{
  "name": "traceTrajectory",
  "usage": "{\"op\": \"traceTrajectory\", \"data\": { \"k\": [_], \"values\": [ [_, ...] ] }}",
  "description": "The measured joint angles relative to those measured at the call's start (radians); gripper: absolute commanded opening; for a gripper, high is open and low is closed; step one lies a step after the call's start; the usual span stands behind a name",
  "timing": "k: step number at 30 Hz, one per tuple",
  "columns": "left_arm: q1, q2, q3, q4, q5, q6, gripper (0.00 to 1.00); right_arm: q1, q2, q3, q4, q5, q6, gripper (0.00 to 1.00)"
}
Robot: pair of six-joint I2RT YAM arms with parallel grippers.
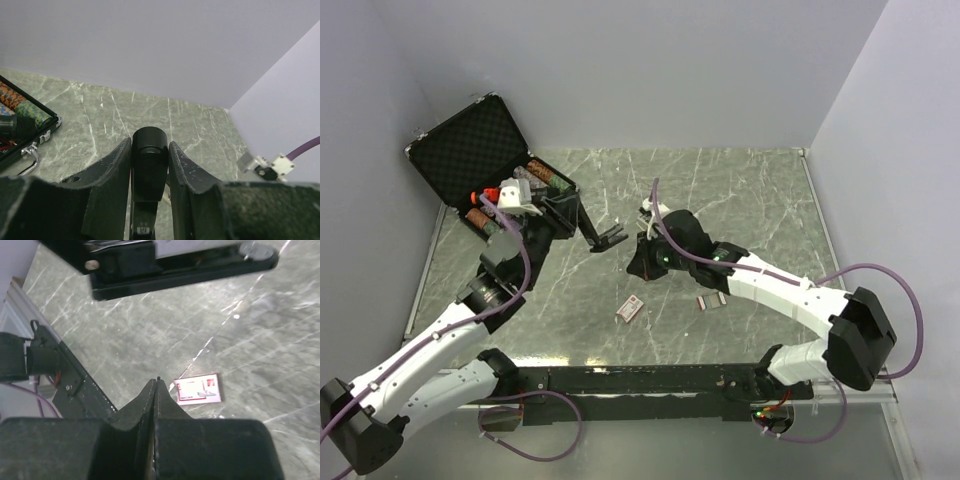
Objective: Unload the staples from the stapler
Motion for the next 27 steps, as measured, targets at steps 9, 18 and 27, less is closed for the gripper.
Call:
{"op": "traceTrajectory", "data": {
  "k": [9,18,27],
  "values": [
    [0.000,-0.076,-0.014,-0.045,-0.008,-0.002,0.01,0.029,0.151,-0.004,0.058,-0.031,0.048,0.00],
    [-0.001,-0.113,-0.014,-0.110,-0.005,-0.007,0.01,0.040,0.291,0.008,0.154,-0.046,0.163,0.00],
    [0.000,-0.164,-0.014,-0.212,0.037,-0.029,0.01,0.037,0.310,0.074,0.190,0.013,0.186,0.00]
  ]
}}
